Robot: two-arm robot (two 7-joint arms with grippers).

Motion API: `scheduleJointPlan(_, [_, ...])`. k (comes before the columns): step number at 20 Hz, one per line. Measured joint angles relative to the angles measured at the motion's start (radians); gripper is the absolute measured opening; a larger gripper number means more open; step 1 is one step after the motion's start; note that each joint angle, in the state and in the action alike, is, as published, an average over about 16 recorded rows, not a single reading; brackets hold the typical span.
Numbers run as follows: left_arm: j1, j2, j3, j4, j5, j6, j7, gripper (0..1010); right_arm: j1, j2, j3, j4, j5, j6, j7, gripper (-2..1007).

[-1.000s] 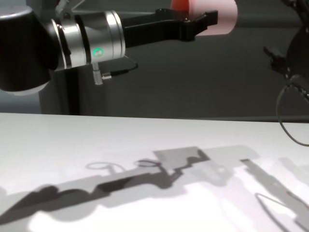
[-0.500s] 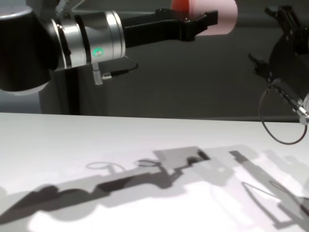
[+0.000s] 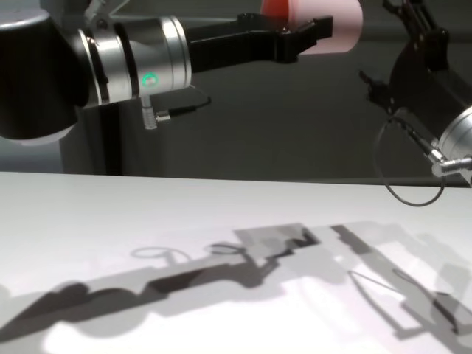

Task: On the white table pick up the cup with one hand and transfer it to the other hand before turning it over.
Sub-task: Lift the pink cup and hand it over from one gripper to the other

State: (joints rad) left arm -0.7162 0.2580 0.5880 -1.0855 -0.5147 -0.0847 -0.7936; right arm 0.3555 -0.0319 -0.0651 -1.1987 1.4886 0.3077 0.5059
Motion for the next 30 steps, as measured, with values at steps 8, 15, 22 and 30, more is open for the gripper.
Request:
scheduleJointPlan(8, [0.0, 0.0, 0.0, 0.0, 0.0, 0.0, 0.0, 47, 0.023, -0.006, -0.028, 0.021, 0.012, -0.008, 0.016, 1002])
scheduleJointPlan(15, [0.0, 0.0, 0.0, 0.0, 0.0, 0.0, 0.0, 47, 0.03, -0.012, -0.051, 0.028, 0.028, -0.011, 0.033, 1002])
scheduleJointPlan(22, [0.0, 0.0, 0.0, 0.0, 0.0, 0.0, 0.0, 47, 0.034, -0.016, -0.068, 0.034, 0.053, -0.007, 0.05, 1002])
scheduleJointPlan(30, [0.0, 0.0, 0.0, 0.0, 0.0, 0.0, 0.0, 47, 0.039, -0.019, -0.081, 0.05, 0.084, -0.003, 0.068, 1002])
